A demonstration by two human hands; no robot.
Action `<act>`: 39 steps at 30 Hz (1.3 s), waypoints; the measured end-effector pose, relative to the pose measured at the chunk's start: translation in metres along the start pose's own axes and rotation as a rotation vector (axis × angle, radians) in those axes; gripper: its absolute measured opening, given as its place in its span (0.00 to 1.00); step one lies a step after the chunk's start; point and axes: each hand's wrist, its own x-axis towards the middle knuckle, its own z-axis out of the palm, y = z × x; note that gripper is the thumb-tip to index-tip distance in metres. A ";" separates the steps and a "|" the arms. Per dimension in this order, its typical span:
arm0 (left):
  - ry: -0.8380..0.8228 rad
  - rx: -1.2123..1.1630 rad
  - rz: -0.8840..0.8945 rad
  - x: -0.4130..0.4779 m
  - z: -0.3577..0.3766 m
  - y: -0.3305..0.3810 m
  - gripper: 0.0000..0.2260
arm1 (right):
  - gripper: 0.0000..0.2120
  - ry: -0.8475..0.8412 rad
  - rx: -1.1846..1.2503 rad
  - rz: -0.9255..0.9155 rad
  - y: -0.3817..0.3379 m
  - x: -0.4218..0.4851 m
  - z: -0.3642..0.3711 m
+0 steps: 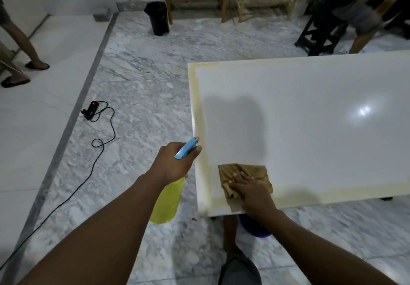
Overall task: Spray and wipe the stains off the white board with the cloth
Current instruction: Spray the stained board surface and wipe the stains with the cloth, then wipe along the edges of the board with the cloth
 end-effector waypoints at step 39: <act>-0.243 0.360 0.138 0.224 -0.088 0.049 0.25 | 0.14 0.196 1.606 0.622 -0.059 0.236 -0.215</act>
